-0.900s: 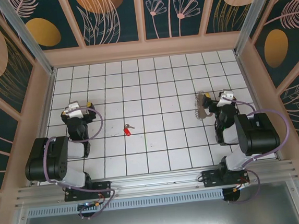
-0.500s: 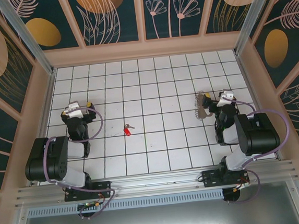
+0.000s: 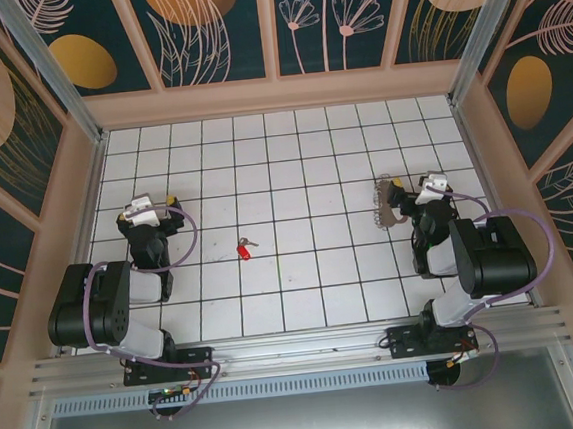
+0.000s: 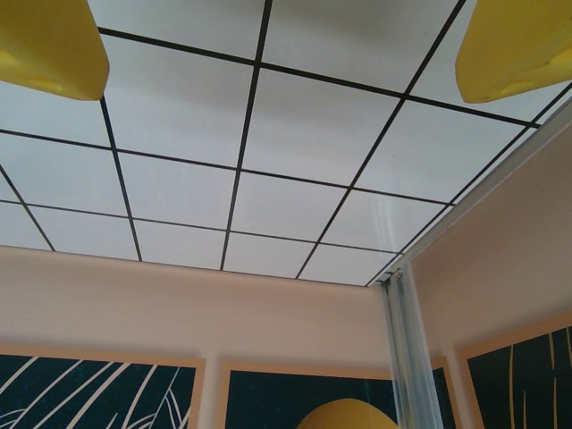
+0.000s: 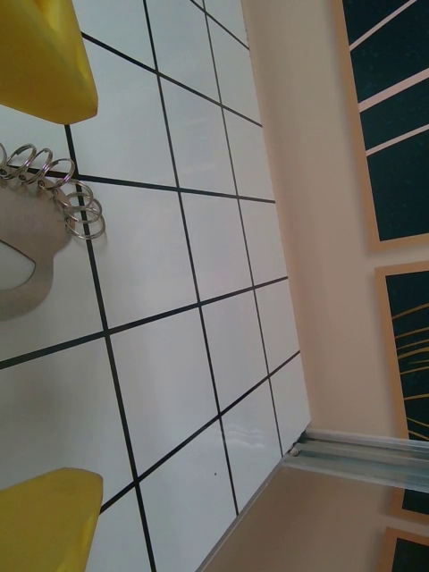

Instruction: Put the keys on the keyring

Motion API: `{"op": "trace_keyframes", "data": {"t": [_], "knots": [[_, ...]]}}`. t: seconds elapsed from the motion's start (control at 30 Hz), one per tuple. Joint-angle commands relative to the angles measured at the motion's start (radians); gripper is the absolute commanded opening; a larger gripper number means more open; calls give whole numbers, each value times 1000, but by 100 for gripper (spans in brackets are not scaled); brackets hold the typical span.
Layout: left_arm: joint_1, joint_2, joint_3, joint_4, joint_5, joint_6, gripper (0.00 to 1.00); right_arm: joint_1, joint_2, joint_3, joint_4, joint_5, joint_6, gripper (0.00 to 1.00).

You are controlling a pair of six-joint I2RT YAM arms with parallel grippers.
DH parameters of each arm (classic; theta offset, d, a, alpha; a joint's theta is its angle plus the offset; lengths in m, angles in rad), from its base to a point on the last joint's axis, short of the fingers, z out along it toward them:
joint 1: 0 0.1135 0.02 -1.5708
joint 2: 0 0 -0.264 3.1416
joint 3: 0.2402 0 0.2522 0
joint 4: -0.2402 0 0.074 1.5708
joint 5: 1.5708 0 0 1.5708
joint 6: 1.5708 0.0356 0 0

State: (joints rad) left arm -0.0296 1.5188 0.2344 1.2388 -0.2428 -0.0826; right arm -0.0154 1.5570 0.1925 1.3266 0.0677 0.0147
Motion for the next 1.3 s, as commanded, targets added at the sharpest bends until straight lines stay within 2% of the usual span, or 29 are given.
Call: {"op": "trace_keyframes", "data": {"t": [0.0,0.27,0.4,0.47,0.6,0.7,0.8,0.93,1.07,1.17,1.27], "knots": [[5,2,-8,51,8,-12,99,-9,1,17,10,-8,18,99],[5,1,-8,51,8,-11,99,-6,2,16,9,1,15,99],[5,-10,-7,49,9,-9,99,48,-21,-13,55,122,-13,99],[6,-66,33,-80,33,-1,99,70,-95,-34,32,154,-32,99],[4,-163,148,-406,10,-53,99,160,-295,40,-242,256,-55,99],[0,-241,148,-497,16,-105,99,187,-373,168,-521,257,13,99],[-13,-339,148,-588,32,-152,99,225,-384,256,-700,217,37,99],[-59,-414,197,-745,70,-250,99,248,-381,339,-897,136,102,99],[-112,-354,290,-860,235,-382,99,201,-315,469,-1165,94,210,99],[-180,-279,318,-826,379,-418,99,124,-242,538,-1272,-7,225,99],[-269,-255,322,-791,369,-412,99,102,-174,589,-1337,-48,200,99]]}}
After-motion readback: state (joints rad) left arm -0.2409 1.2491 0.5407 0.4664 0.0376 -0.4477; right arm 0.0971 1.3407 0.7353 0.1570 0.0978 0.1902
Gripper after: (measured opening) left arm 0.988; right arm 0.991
